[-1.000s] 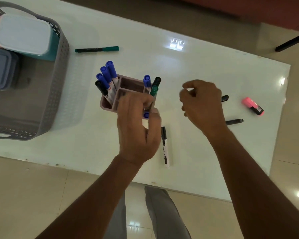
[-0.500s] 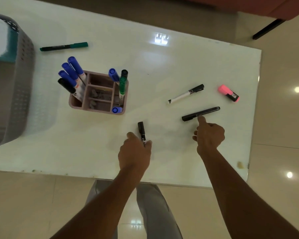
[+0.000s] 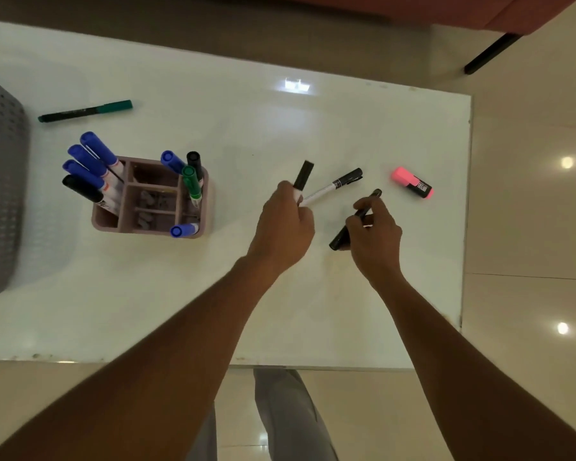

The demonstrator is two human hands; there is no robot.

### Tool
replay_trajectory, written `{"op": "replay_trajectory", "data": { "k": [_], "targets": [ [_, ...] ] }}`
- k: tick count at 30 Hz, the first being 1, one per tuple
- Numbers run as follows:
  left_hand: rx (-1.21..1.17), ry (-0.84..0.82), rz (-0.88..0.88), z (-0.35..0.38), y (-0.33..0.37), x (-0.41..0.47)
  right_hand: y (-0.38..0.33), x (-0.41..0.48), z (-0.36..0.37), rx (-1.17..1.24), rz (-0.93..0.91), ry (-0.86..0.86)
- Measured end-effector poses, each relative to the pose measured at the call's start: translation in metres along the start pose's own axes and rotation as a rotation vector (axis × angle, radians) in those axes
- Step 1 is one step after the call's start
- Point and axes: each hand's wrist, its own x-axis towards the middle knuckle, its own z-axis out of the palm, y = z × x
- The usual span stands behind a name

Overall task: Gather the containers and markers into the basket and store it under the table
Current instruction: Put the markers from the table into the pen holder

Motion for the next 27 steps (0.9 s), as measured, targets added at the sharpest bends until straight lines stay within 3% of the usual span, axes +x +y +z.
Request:
{"op": "replay_trajectory", "data": {
  "k": [5,9,13,20,27],
  "targets": [
    [0.360,-0.119,0.007,0.013,-0.002,0.037,0.005,0.002,-0.008,0.218,0.001,-0.078],
    [0.434,-0.071,-0.007,0.027,-0.007,0.038,0.005,-0.001,-0.016,0.384,-0.007,-0.136],
    [0.080,0.001,-0.105,0.028,-0.002,0.015,0.004,-0.009,-0.019,0.343,-0.030,-0.184],
    [-0.388,0.136,-0.119,-0.010,0.040,-0.060,-0.053,-0.037,-0.016,0.429,-0.167,-0.146],
    [-0.443,0.465,0.013,-0.098,0.043,-0.088,-0.134,-0.079,0.038,0.198,-0.438,-0.238]
  ]
}}
